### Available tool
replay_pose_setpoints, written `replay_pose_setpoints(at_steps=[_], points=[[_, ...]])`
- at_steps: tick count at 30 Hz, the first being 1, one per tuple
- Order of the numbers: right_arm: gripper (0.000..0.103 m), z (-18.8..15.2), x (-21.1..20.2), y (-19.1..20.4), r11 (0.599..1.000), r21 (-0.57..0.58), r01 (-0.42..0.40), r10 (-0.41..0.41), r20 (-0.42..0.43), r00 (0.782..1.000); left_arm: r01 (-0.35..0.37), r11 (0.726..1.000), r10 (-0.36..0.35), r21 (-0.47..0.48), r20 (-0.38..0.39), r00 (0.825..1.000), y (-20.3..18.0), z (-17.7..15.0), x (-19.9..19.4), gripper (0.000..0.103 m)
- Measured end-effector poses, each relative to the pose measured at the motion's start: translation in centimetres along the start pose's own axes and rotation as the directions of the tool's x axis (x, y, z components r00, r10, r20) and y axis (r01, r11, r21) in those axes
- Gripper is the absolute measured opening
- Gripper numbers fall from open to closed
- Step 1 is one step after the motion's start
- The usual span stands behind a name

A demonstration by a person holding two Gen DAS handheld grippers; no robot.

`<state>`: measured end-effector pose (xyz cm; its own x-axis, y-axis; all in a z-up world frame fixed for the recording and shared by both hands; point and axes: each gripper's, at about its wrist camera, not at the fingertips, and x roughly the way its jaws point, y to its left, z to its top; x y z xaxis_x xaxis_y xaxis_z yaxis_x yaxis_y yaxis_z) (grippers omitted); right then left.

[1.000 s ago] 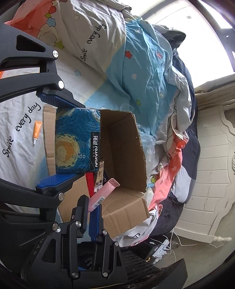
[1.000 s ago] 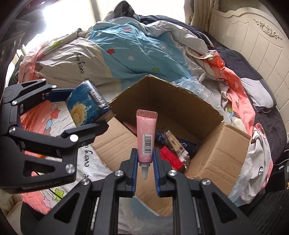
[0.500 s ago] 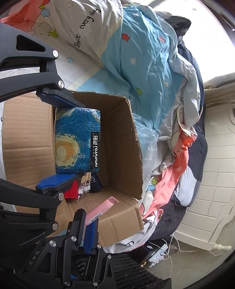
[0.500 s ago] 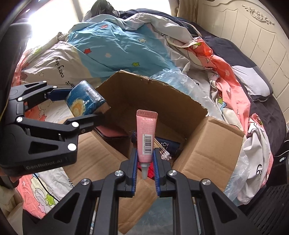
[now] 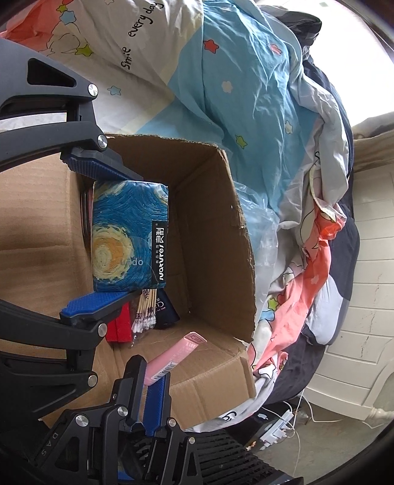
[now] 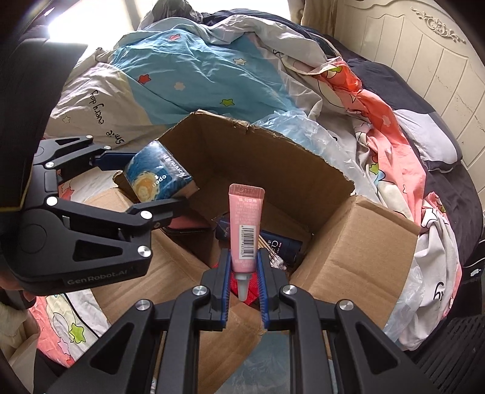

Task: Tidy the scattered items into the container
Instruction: 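Lower both items into the cardboard box and open both grippers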

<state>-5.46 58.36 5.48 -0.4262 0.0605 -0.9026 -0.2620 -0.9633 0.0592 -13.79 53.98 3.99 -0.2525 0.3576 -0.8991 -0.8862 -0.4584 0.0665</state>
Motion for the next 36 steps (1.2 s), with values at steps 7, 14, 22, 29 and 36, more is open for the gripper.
replay_pose_setpoints(at_steps=[7, 14, 22, 29, 36], points=[[0.015, 0.1, 1.5, -0.6, 1.000, 0.016, -0.006, 0.006, -0.029, 1.000, 0.007, 1.000, -0.007, 0.001, -0.024, 1.000, 0.0, -0.2, 1.6, 0.065], [0.015, 0.2, 2.7, -0.7, 1.000, 0.016, -0.011, 0.012, -0.052, 0.999, -0.011, 1.000, 0.012, 0.001, -0.063, 0.998, 0.2, -0.2, 3.2, 0.065], [0.015, 0.3, 4.2, -0.9, 1.000, 0.021, -0.014, 0.016, -0.085, 0.996, -0.021, 1.000, 0.020, -0.009, -0.111, 0.994, 0.6, -0.2, 4.7, 0.065], [0.015, 0.2, 4.0, -0.9, 0.999, 0.030, -0.021, 0.023, -0.082, 0.996, -0.030, 0.999, 0.032, 0.017, -0.132, 0.991, 0.3, -0.6, 5.3, 0.065], [0.015, 1.1, 5.2, -2.5, 1.000, 0.014, -0.028, 0.029, -0.080, 0.996, -0.027, 0.999, 0.030, 0.027, -0.136, 0.990, -0.1, -0.5, 5.3, 0.065]])
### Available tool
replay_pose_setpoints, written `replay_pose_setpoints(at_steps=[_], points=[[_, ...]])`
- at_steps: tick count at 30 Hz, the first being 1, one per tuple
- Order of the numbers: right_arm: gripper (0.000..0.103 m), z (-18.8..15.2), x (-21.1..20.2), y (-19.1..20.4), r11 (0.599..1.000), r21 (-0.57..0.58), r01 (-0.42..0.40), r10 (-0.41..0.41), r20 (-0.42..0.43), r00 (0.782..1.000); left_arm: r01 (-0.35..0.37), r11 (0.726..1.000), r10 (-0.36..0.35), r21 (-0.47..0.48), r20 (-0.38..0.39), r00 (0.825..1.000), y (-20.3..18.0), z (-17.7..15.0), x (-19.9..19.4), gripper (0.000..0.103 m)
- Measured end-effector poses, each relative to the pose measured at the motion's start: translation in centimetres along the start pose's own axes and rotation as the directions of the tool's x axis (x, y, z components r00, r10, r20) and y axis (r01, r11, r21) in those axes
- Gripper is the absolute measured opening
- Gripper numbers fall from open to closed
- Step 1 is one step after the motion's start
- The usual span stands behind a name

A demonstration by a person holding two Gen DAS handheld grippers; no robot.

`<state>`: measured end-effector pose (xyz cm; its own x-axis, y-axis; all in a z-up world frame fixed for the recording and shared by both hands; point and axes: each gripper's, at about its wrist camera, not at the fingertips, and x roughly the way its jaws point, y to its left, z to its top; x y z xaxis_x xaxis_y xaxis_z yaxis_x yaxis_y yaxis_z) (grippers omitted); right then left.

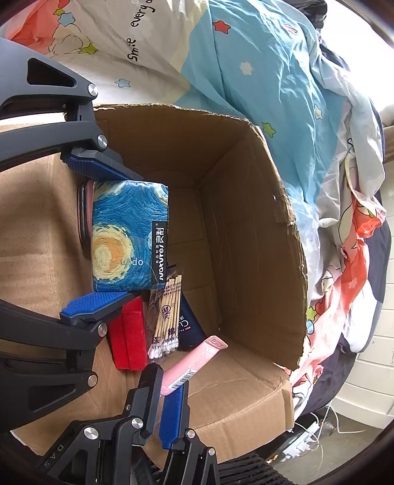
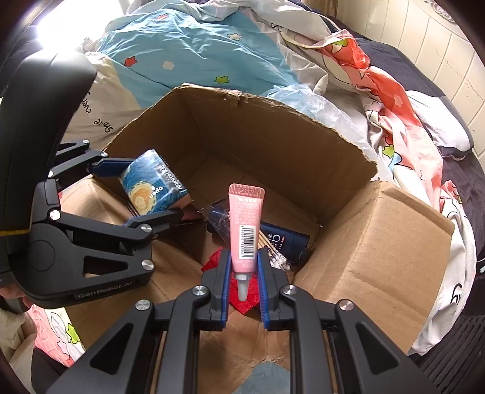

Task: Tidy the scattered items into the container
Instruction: 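Lower both items into the cardboard box and open both grippers, then withdraw both open grippers from the box toward the orange box and tube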

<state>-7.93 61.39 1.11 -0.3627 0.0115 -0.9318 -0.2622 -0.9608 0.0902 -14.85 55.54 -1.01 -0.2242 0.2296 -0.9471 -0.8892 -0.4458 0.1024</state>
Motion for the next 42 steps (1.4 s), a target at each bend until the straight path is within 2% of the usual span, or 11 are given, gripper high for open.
replay_pose_setpoints(at_steps=[6, 10, 15, 17, 20, 25, 28, 29, 30, 36, 42], points=[[0.015, 0.2, 0.4, -0.7, 1.000, 0.017, -0.001, 0.001, 0.001, 1.000, -0.001, 1.000, 0.001, 0.014, 0.002, 1.000, -0.4, 0.2, 0.2, 0.068], [0.015, 0.5, 0.6, -1.0, 1.000, 0.023, 0.001, -0.001, 0.004, 1.000, -0.025, 0.999, 0.025, 0.032, -0.001, 1.000, -0.8, 0.1, 0.2, 0.079], [0.017, 0.4, 0.5, -1.0, 1.000, 0.023, 0.009, -0.009, 0.003, 1.000, -0.042, 0.999, 0.042, 0.023, -0.009, 0.999, -0.7, -0.2, 0.1, 0.081], [0.017, 0.2, 0.2, -0.7, 1.000, 0.016, 0.012, -0.012, 0.003, 1.000, -0.054, 0.998, 0.054, 0.021, -0.010, 0.998, -0.7, -0.3, 0.0, 0.094], [0.017, 0.0, -0.1, -0.5, 1.000, 0.008, 0.009, -0.009, 0.009, 1.000, -0.068, 0.998, 0.068, 0.015, 0.008, 0.998, -0.6, -0.4, -0.5, 0.100], [0.020, -0.4, -1.4, 0.4, 1.000, 0.005, 0.009, -0.009, 0.020, 1.000, -0.079, 0.997, 0.079, 0.006, 0.011, 0.997, -0.5, -0.8, -1.5, 0.100], [0.036, -0.4, -2.4, 0.7, 1.000, 0.008, 0.009, -0.009, 0.045, 0.999, -0.087, 0.996, 0.087, 0.000, 0.017, 0.996, -0.3, -1.4, -2.4, 0.100], [0.046, -0.4, -2.8, 0.9, 1.000, 0.010, 0.008, -0.009, 0.055, 0.998, -0.090, 0.996, 0.090, -0.006, 0.019, 0.996, -0.1, -1.7, -2.7, 0.100], [0.048, -0.5, -3.2, 1.0, 1.000, 0.013, 0.005, -0.006, 0.067, 0.998, -0.094, 0.996, 0.094, -0.012, 0.021, 0.995, 0.1, -1.9, -3.0, 0.100], [0.049, -1.0, -5.2, 2.8, 1.000, -0.006, -0.007, 0.007, 0.115, 0.993, -0.093, 0.992, 0.096, -0.080, 0.033, 0.995, 2.2, -4.6, -5.5, 0.101], [0.049, -2.4, -7.4, 6.2, 0.997, -0.076, -0.012, 0.024, 0.153, 0.988, -0.130, 0.979, 0.136, -0.156, 0.032, 0.990, 4.6, -8.4, -7.9, 0.101]])
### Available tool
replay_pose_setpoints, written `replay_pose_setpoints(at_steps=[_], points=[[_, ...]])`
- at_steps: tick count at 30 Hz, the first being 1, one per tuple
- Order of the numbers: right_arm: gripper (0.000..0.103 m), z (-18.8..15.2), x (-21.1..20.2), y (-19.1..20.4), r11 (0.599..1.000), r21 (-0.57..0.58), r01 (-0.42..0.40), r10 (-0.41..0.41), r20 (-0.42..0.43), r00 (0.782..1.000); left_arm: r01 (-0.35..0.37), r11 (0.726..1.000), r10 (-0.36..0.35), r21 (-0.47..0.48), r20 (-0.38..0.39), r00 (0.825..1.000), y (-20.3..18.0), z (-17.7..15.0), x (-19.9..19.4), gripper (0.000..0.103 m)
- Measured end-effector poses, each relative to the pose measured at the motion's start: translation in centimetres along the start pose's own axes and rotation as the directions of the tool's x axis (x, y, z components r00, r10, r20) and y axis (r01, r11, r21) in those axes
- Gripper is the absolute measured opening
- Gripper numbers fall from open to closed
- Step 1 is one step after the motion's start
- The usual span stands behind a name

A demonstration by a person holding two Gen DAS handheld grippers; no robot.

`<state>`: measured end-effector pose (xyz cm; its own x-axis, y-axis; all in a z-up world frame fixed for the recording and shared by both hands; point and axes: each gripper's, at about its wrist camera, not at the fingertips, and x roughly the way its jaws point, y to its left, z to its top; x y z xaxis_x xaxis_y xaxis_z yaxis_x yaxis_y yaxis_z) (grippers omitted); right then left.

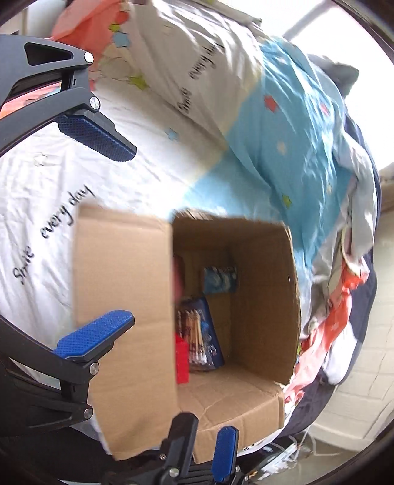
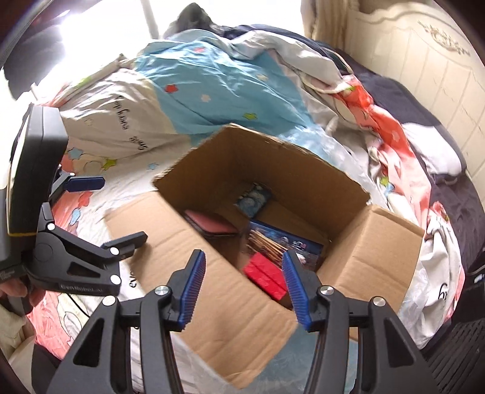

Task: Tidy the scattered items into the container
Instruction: 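Withdraw both open grippers from the box toward the orange box and tube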

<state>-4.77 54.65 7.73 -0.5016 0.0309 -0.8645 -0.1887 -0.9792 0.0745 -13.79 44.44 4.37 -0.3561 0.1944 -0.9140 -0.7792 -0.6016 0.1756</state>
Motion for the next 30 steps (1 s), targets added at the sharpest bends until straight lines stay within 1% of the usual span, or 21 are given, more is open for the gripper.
replay_pose_setpoints(at_steps=[5, 9, 11, 15, 19, 24, 30], points=[[0.049, -0.4, -1.2, 2.8, 0.998, -0.056, -0.015, 0.017, 0.038, 0.999, -0.021, 0.996, 0.021, -0.083, -0.001, 1.000, 2.9, -3.6, -1.1, 0.102], [0.049, -0.6, -1.5, 5.2, 0.995, -0.089, -0.039, 0.044, 0.052, 0.998, -0.064, 0.990, 0.060, -0.128, -0.036, 0.998, 5.3, -7.5, -1.1, 0.102], [0.049, -0.7, -1.4, 6.8, 0.991, -0.120, -0.054, 0.060, 0.050, 0.997, -0.090, 0.982, 0.081, -0.167, -0.059, 0.995, 6.8, -9.4, -1.0, 0.102], [0.049, -1.2, -1.2, 10.3, 0.978, -0.200, -0.057, 0.068, 0.046, 0.997, -0.138, 0.959, 0.119, -0.246, -0.092, 0.989, 9.8, -13.1, -1.0, 0.102], [0.049, -2.0, -0.6, 13.3, 0.963, -0.259, -0.078, 0.090, 0.033, 0.995, -0.175, 0.941, 0.141, -0.290, -0.134, 0.981, 11.8, -16.4, -0.5, 0.102], [0.049, -3.2, 0.9, 16.4, 0.946, -0.310, -0.099, 0.099, -0.015, 0.995, -0.179, 0.921, 0.133, -0.345, -0.155, 0.979, 13.1, -20.0, -0.2, 0.102], [0.050, -4.9, 3.0, 18.9, 0.928, -0.355, -0.115, 0.102, -0.056, 0.993, -0.172, 0.888, 0.104, -0.426, -0.178, 0.979, 14.4, -23.6, 1.1, 0.102]])
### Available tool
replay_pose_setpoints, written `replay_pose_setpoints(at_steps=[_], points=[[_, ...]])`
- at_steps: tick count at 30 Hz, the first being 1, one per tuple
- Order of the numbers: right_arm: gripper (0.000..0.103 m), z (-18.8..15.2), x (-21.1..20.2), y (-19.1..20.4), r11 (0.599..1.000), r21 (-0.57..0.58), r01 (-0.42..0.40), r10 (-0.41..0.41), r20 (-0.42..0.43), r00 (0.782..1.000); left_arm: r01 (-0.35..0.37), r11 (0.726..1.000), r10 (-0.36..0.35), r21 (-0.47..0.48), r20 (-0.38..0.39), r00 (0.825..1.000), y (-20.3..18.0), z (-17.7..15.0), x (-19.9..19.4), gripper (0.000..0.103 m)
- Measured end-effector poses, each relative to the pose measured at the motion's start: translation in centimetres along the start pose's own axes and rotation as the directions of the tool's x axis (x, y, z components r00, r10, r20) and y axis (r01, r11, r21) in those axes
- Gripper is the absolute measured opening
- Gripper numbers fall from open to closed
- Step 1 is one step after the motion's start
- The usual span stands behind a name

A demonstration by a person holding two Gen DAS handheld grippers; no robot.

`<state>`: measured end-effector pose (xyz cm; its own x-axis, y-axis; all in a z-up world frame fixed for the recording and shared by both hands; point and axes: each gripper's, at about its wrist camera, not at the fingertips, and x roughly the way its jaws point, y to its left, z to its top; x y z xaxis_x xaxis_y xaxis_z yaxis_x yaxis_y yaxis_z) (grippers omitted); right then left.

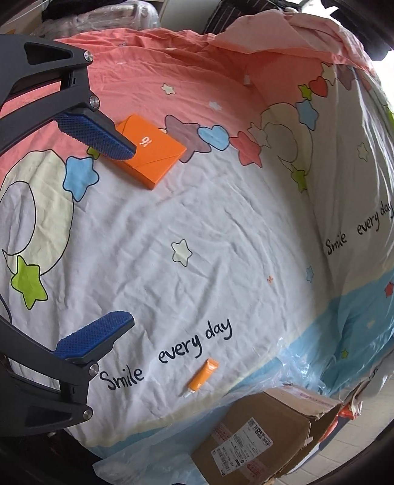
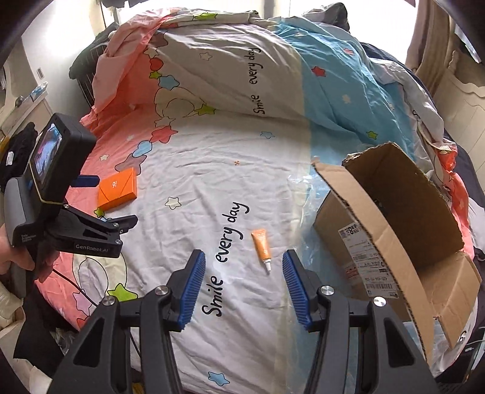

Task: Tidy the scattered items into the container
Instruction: 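Withdraw both open grippers from the box toward the orange box and tube, then grasp the small orange tube with the right gripper while the left gripper approaches the orange box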

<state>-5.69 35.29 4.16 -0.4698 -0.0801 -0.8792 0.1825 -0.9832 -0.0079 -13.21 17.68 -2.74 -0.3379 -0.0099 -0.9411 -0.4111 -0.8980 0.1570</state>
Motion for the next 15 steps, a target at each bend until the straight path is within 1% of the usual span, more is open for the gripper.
replay_pose_setpoints(at_steps=[5, 11, 15], points=[[0.050, -0.2, 2.5, 0.8, 1.000, -0.004, -0.024, 0.024, -0.026, 0.999, -0.023, 0.999, 0.022, -0.039, -0.017, 1.000, 1.6, -1.9, 1.5, 0.102], [0.050, -0.5, 6.0, 0.8, 0.998, 0.024, -0.054, 0.055, -0.062, 0.997, -0.027, 0.994, 0.024, -0.108, -0.031, 0.999, 3.9, -3.7, 3.3, 0.102], [0.050, -0.5, 7.7, 0.9, 0.999, 0.012, -0.039, 0.040, -0.084, 0.996, -0.037, 0.990, 0.032, -0.136, -0.041, 0.999, 4.9, -4.5, 4.4, 0.102]])
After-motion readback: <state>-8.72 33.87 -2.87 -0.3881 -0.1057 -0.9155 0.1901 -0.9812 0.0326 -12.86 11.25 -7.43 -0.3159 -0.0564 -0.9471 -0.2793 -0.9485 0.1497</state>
